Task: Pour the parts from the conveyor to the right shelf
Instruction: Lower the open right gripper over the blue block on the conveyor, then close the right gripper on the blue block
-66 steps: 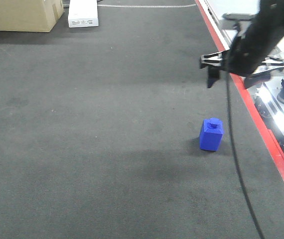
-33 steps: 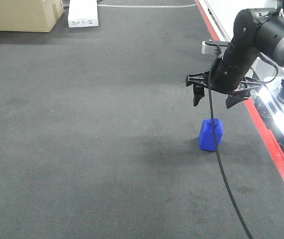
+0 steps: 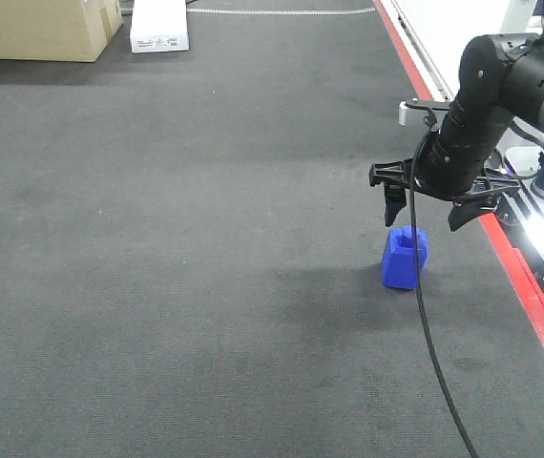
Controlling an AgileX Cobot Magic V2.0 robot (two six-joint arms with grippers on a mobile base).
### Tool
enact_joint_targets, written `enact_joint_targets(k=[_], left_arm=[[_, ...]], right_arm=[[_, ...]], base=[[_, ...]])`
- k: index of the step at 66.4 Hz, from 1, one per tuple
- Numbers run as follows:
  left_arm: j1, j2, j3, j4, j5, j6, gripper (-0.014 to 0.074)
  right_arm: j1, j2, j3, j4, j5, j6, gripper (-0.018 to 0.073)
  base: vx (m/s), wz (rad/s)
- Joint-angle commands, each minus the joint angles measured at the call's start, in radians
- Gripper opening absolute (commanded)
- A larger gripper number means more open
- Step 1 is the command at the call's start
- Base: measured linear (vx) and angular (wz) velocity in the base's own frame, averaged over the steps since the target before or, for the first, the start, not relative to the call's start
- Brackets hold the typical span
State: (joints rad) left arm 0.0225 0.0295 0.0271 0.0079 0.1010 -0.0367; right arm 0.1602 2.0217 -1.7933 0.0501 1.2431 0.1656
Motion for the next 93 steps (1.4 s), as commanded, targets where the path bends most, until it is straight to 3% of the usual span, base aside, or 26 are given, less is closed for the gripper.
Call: enact_joint_targets(k=[1, 30, 54, 61, 70, 81, 93], left_arm=[[0.002, 0.015, -0.020, -0.008, -0.079, -0.008, -0.0006], [0.002, 0.015, -0.020, -0.008, -0.079, -0.008, -0.0006], [0.002, 0.015, -0.020, -0.008, -0.079, -0.008, -0.0006], [0.002, 0.015, -0.020, -0.008, -0.079, -0.008, -0.0006], [0.002, 0.015, -0.020, -0.008, -0.079, -0.008, -0.0006], [0.002, 0.015, -0.020, -0.008, -0.079, -0.008, -0.0006], [0.002, 0.015, -0.020, -0.008, -0.079, -0.008, -0.0006]], right_arm=[[-0.005, -0.052, -0.023, -0.024, 0.044, -0.001, 0.0578], [-0.001, 0.037, -0.021, 0.024, 0.024, 0.013, 0.0578], [-0.001, 0.059, -0.021, -0.050, 0.016, 0.013, 0.0556], [-0.001, 0.059, -0.021, -0.025, 0.030, 0.013, 0.0485], [-0.001, 0.060, -0.021, 0.000, 0.027, 0.012, 0.0319], [-0.001, 0.061, -0.021, 0.020, 0.039, -0.022, -0.0016], [-0.001, 0.018, -0.022, 0.030, 0.038, -0.045, -0.0009]], base=[[0.00, 0.00], [0.00, 0.00], [0.00, 0.00], [0.00, 0.00], [0.00, 0.00], [0.00, 0.00], [0.00, 0.00]])
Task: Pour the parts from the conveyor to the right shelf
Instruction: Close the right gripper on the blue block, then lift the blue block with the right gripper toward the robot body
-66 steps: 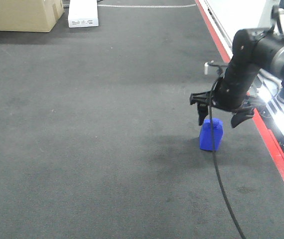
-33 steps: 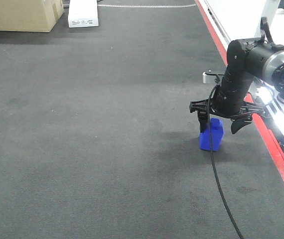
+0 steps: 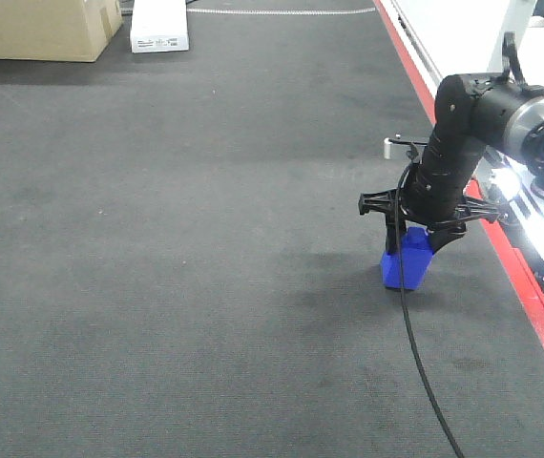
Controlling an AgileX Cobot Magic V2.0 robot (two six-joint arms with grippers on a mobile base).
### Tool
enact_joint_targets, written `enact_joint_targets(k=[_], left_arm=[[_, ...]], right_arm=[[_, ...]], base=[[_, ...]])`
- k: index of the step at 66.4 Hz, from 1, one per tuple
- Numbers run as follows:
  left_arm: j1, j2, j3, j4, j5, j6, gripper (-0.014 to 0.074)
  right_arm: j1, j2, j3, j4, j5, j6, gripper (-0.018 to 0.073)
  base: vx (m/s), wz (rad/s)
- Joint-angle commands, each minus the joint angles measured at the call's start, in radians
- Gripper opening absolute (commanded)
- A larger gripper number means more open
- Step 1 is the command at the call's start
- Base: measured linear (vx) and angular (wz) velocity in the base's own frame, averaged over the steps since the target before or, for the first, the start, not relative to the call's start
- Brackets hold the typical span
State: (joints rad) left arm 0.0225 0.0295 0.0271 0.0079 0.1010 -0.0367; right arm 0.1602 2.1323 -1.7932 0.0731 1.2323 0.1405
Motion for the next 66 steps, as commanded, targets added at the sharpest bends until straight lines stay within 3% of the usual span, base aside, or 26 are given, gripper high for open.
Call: enact_joint_targets(k=[1, 25, 38, 51, 66], left_arm=[[0.002, 0.015, -0.020, -0.008, -0.079, -0.008, -0.0006], [0.002, 0.015, -0.020, -0.008, -0.079, -0.008, -0.0006], [0.002, 0.015, -0.020, -0.008, -0.079, -0.008, -0.0006], [0.002, 0.015, -0.020, -0.008, -0.079, -0.008, -0.0006], [0.002, 0.015, -0.020, -0.008, -0.079, -0.008, -0.0006]], right_arm=[[-0.001, -0.099, -0.023, 0.007, 0.046, -0.023, -0.0009], [-0.001, -0.357, 0.009, 0.004, 0.011, -0.174, -0.0008], [-0.001, -0.634, 0.283, 0.013, -0.259, -0.188, -0.0006], [-0.001, -0.972, 0.683, 0.032, -0.608, -0.251, -0.0006], [-0.001, -1.407, 1.106, 0.034, -0.944, -0.247, -0.0006]], base=[[0.00, 0.00], [0.00, 0.00], [0.00, 0.00], [0.00, 0.00], [0.00, 0.00]])
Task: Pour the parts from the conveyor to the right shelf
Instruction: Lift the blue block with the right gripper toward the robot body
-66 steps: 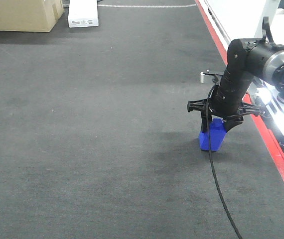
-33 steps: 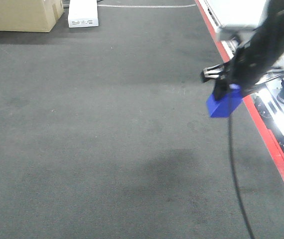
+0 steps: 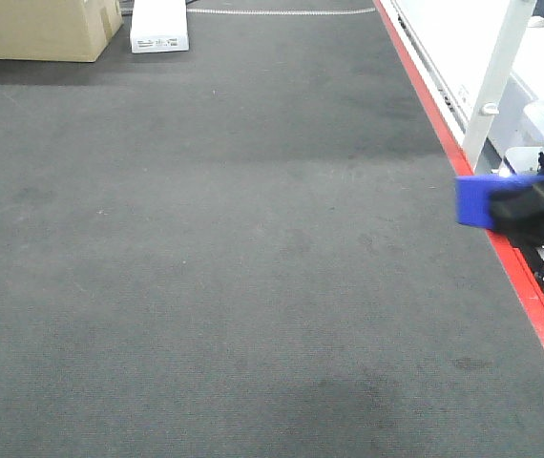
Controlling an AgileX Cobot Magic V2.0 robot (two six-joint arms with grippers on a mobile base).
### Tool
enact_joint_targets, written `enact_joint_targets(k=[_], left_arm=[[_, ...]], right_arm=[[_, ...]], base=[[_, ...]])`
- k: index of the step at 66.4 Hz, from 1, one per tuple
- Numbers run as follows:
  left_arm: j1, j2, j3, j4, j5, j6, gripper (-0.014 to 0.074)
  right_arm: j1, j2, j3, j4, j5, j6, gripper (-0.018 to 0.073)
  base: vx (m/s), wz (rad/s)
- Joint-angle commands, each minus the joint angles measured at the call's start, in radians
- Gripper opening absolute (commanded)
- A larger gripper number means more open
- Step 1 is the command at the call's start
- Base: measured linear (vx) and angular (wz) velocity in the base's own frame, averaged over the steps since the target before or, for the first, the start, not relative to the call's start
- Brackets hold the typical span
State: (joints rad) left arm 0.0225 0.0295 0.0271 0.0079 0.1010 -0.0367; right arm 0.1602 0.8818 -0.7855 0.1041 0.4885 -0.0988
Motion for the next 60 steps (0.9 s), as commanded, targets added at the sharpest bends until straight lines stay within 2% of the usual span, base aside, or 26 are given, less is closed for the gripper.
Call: enact_joint_targets(k=[1, 11, 25, 60], left_arm=[[0.002, 0.015, -0.020, -0.008, -0.079, -0.008, -0.0006], [0.002, 0.015, -0.020, -0.008, -0.079, -0.008, -0.0006], [0.002, 0.015, -0.020, -0.008, -0.079, -0.008, -0.0006], [0.002, 0.015, -0.020, -0.008, -0.079, -0.008, -0.0006]], right_arm=[[-0.001, -0.183, 0.120, 0.003, -0.215, -0.008, -0.0006], [-0.001, -0.458, 0.329, -0.008, -0.302, -0.008, -0.0005], [-0.001, -0.750, 0.503, -0.008, -0.289, -0.008, -0.0005], [-0.001, -0.762, 0.530, -0.008, -0.300, -0.008, -0.0005]], base=[[0.00, 0.00], [0.00, 0.00], [0.00, 0.00], [0.00, 0.00]])
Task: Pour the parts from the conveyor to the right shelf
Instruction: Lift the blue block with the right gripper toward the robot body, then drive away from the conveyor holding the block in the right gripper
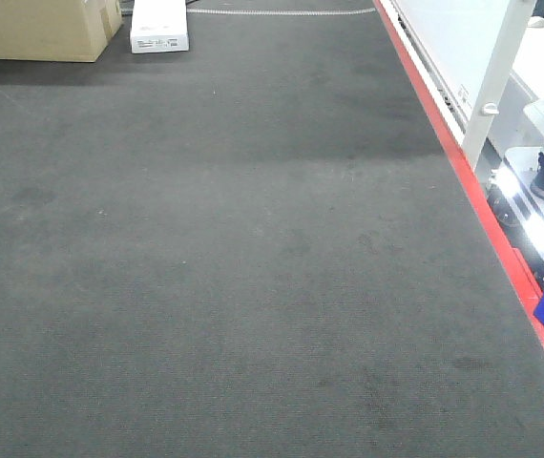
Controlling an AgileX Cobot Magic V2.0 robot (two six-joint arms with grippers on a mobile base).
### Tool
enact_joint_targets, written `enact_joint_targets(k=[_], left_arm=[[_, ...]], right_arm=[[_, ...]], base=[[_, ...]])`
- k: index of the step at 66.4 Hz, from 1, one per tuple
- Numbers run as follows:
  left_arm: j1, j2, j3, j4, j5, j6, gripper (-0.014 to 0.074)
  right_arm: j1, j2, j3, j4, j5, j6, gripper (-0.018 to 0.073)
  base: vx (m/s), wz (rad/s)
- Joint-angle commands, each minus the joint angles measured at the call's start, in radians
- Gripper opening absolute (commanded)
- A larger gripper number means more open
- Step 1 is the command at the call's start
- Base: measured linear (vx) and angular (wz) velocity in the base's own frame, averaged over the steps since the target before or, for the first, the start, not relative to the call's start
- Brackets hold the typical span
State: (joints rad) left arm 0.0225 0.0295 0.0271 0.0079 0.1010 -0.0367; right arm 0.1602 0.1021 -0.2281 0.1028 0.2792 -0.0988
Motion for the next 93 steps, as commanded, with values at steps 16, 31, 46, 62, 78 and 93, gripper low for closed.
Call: enact_joint_targets(k=[16, 31, 46, 62, 78, 93], left_arm=[[0.002, 0.015, -0.020, -0.008, -0.079, -0.008, -0.0006], [0.002, 0.015, -0.020, -0.008, -0.079, -0.008, -0.0006], [0.002, 0.015, -0.020, -0.008, -0.079, -0.008, -0.0006], [0.002, 0.015, -0.020, -0.008, -0.079, -0.008, -0.0006], [0.002, 0.015, -0.020, -0.008, -0.079, -0.008, -0.0006], [0.002, 0.015, -0.020, -0.008, -0.079, -0.008, -0.0006]], right_arm=[[-0.001, 0.018, -0.027, -0.005, -0.089, -0.008, -0.0005], [-0.001, 0.018, -0.027, -0.005, -0.083, -0.007, -0.0005], [-0.001, 0.018, -0.027, -0.005, -0.083, -0.007, -0.0005], [-0.001, 0.018, -0.027, -0.005, -0.083, -0.007, -0.0005], [-0.001, 0.018, -0.027, -0.005, -0.083, -0.007, -0.0005], [-0.001, 0.018, -0.027, -0.005, -0.083, -0.007, -0.0005]], base=[[0.00, 0.00], [0.00, 0.00], [0.00, 0.00], [0.00, 0.00], [-0.03, -0.01], [-0.14, -0.11]])
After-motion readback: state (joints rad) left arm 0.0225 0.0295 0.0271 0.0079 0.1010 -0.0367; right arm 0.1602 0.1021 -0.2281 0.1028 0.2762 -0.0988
